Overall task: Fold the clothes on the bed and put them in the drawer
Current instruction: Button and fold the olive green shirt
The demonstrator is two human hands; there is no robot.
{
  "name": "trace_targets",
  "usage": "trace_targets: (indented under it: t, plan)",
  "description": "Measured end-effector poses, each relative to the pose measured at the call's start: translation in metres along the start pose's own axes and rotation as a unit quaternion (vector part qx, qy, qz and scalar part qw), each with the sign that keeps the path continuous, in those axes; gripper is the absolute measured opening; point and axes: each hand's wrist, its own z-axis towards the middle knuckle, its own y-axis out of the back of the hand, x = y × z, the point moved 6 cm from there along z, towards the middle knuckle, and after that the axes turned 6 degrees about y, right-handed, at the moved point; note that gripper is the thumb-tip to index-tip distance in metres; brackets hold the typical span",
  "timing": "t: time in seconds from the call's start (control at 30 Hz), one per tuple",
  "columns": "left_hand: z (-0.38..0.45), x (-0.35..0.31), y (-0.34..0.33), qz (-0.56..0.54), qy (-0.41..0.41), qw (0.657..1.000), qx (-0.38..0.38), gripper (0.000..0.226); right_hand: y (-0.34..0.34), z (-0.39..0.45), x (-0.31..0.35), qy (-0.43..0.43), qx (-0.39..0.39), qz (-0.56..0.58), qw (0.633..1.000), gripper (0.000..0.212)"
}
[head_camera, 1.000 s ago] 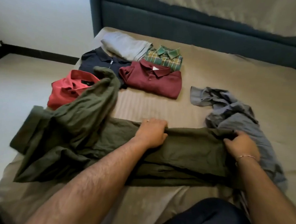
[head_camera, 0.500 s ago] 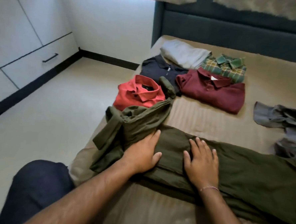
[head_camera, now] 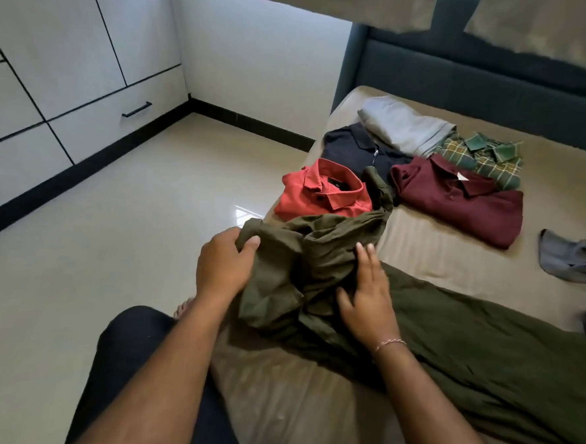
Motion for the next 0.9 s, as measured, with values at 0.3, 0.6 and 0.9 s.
trace_targets:
  t: [0.3,0.6,0.9]
  plan:
    - [0.012,0.038,0.008,-0.016,0.078,0.997,0.008,0.038,-0.003,0.005,-0.016,-0.125,-0.018,0.116,0.985,0.11]
    - [-0.011,-0.125,-0.044,0.095,-0.343,0.894,0.27,0.079,0.051,0.052,0.029,0.089,-0.029,-0.007,0.996,0.095]
    - [0.02,-0.121,-0.045,0.138,-0.383,0.874,0.266,0.012,0.062,0.093,0.049,0.192,0.056,-0.069,0.977,0.022]
